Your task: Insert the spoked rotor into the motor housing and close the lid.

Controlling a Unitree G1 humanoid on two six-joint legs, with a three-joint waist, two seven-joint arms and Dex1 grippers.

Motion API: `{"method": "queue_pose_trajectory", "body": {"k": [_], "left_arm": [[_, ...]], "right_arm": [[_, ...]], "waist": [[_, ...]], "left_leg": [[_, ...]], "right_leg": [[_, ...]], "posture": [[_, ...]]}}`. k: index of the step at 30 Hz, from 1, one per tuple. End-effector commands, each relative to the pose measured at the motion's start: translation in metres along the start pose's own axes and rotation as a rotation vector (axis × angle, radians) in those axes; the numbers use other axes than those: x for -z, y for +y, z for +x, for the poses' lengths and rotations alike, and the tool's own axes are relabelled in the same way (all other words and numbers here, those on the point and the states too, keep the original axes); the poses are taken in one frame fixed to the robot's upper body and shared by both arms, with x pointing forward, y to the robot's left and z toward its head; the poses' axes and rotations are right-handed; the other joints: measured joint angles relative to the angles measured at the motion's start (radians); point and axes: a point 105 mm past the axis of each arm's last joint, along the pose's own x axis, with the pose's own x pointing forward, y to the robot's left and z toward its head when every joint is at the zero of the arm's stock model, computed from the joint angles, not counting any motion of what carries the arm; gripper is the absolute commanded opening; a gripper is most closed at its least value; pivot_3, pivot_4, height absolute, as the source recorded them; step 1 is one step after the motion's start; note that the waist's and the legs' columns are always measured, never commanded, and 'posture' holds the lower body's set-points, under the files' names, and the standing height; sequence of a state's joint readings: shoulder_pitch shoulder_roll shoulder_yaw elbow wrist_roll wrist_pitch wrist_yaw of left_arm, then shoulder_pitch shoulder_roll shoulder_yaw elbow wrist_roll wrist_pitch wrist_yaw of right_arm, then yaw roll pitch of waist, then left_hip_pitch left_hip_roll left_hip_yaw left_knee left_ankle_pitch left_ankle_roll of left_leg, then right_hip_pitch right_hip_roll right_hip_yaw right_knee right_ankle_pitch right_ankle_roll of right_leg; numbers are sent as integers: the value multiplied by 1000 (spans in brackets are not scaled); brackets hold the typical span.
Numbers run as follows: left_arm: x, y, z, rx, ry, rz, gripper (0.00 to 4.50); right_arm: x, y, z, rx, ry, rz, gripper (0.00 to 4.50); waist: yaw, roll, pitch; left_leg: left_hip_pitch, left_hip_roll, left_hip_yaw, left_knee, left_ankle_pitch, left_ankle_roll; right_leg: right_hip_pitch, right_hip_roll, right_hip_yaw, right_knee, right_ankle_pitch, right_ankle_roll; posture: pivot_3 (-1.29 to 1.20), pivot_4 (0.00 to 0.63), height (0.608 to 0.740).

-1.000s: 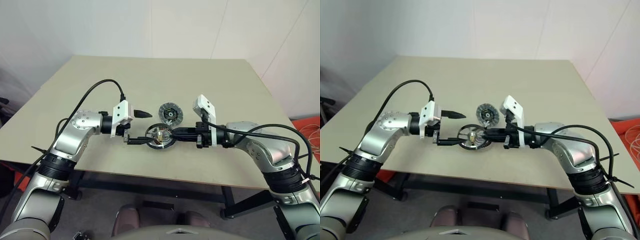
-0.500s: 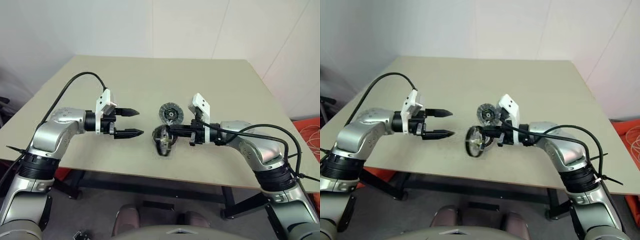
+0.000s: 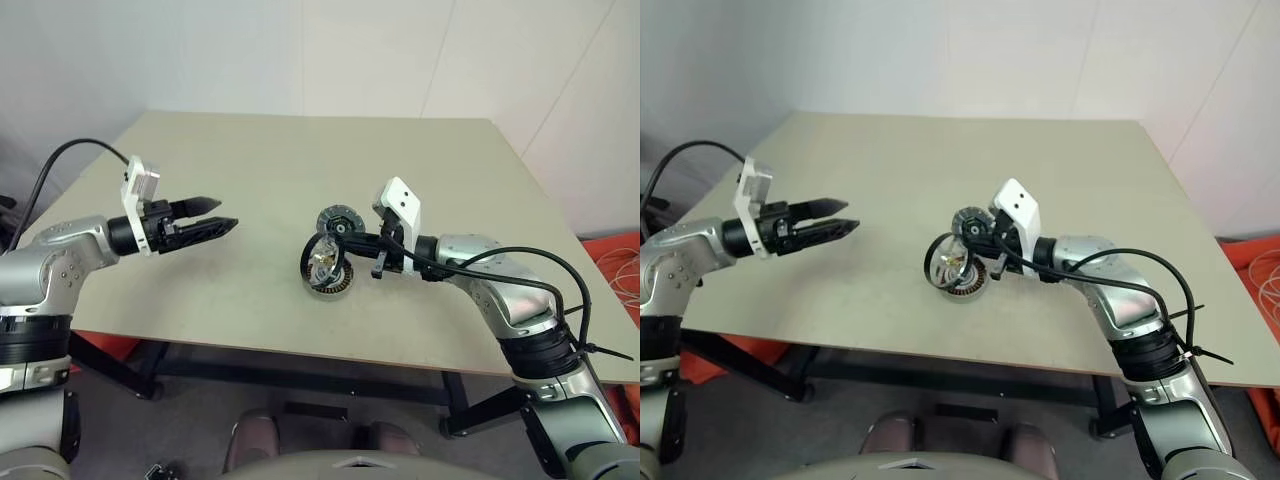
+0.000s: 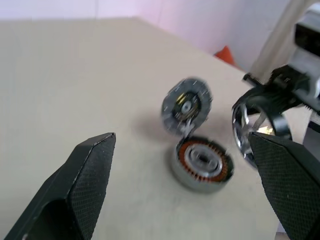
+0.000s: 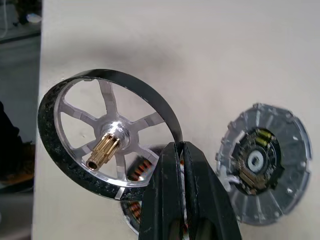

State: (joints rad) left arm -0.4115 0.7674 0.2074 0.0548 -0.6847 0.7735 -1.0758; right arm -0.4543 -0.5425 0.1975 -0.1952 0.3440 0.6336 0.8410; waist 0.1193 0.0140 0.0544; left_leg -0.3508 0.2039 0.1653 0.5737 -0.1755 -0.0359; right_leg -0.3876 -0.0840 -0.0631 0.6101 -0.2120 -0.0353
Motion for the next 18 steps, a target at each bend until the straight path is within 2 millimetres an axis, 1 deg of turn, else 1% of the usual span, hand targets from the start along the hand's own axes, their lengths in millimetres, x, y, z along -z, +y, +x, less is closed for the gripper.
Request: {"method": "queue_pose_trajectory", "body": {"k": [1, 4, 6, 8, 9, 12, 14, 16, 18], "left_arm": [[-5, -2, -5, -17, -13, 27, 4500], [-2, -3, -4, -22, -15, 7, 4500], [-1, -3, -4, -25, -17, -1, 4500], [0, -3, -4, -29, -21, -2, 4500], [-1, -2, -4, -33, -31, -4, 4500], [-3, 1, -3, -47, -71, -27, 4500], [0, 1, -1, -47, -73, -34, 4500], [2, 0, 1, -49, -75, -42, 4500], [2, 0, 1, -51, -80, -48, 4500]], "right_arm": [[4, -8, -13, 1, 51, -77, 28], [15, -17, -33, -9, 118, -56, 28], [21, -26, -47, 7, 163, -53, 28], [22, -34, -54, 29, 176, -58, 28], [18, -39, -56, 49, 151, -57, 28], [-1, -54, -58, 123, -4, 30, 28], [0, -61, -56, 178, -53, 58, 28], [5, -63, -54, 211, -88, 101, 28], [11, -63, -52, 238, -103, 116, 28]], "waist": [[3, -1, 0], [6, -2, 0], [4, -2, 1], [3, -2, 1], [2, -2, 1], [-4, -2, 1], [-10, -2, 0], [-13, -2, 0], [-13, -2, 0]], "left_leg": [[0, 0, 0, 0, 0, 0], [0, 0, 0, 1, -2, 3], [0, 0, 0, 2, -2, 4], [1, 0, 0, 2, -2, 4], [1, 1, 0, 2, -2, 4], [1, 2, 0, 2, -2, 3], [0, 2, 0, 3, -2, 3], [1, 2, 0, 3, -2, 3], [0, 2, 0, 3, -2, 3]], "right_leg": [[0, 0, 0, 0, 0, 0], [1, 0, 0, 0, 0, 0], [2, 0, 0, 0, 0, 0], [2, 0, 0, 0, 0, 0], [2, 0, 0, 0, 0, 0], [1, 1, 0, 0, 0, 0], [0, 3, 0, 0, 1, -1], [1, 3, 0, 0, 1, -2], [1, 3, 0, 0, 4, -6]], "posture": [[0, 0, 740], [0, 0, 740], [0, 0, 740], [0, 0, 740], [0, 0, 740], [0, 0, 740], [0, 0, 740], [0, 0, 740], [0, 0, 740]]}}
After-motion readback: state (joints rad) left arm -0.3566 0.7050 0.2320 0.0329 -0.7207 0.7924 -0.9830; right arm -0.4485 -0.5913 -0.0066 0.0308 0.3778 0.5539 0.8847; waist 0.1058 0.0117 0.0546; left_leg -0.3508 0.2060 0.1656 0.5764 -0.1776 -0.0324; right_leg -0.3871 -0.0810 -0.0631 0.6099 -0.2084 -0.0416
